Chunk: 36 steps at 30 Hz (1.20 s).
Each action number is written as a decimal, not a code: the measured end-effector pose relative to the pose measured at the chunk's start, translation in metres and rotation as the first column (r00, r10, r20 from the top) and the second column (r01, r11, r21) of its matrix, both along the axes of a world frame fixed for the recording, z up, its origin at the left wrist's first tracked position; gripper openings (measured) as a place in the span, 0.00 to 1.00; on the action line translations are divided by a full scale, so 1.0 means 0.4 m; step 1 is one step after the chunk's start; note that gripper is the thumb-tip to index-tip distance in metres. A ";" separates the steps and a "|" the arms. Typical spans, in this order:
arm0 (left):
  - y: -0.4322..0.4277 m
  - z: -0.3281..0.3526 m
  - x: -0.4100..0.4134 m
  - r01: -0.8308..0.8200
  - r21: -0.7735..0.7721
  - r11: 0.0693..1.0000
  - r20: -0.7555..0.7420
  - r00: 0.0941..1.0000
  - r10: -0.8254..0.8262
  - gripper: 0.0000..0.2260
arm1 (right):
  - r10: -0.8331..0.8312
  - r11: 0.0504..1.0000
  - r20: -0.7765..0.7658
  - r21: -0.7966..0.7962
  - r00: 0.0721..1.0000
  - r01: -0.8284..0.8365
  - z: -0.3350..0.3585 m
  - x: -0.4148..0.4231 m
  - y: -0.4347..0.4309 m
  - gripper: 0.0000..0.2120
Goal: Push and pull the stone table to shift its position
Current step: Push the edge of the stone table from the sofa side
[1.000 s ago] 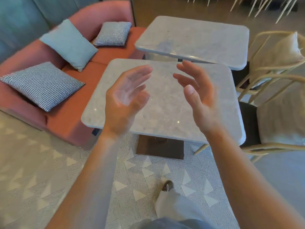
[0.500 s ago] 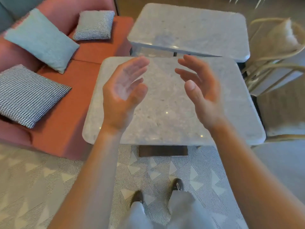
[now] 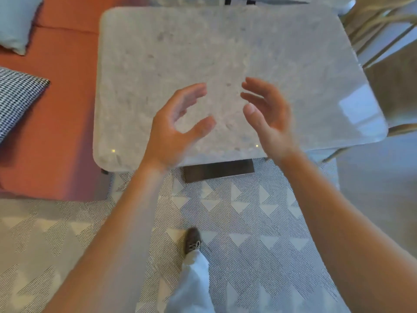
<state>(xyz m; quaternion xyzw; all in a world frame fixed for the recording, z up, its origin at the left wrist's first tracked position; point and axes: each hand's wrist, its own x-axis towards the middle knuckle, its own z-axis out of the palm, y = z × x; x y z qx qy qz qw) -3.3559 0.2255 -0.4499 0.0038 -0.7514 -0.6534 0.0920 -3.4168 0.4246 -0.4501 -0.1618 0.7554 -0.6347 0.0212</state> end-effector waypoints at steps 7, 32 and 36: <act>0.041 -0.275 0.000 0.028 -0.252 0.967 0.018 1.000 -0.024 0.52 | -0.020 0.988 0.078 0.153 0.997 0.008 -0.284 -0.027 0.054 0.31; 0.098 -0.463 -0.043 -0.076 -0.984 0.163 -0.058 0.992 0.109 0.62 | 0.394 0.394 -0.449 0.871 0.802 0.294 -0.449 -0.079 0.136 0.52; 0.092 -0.470 -0.052 -0.083 -0.984 0.159 -0.067 0.992 0.105 0.58 | 0.400 0.384 -0.448 0.874 0.799 0.298 -0.451 -0.084 0.137 0.52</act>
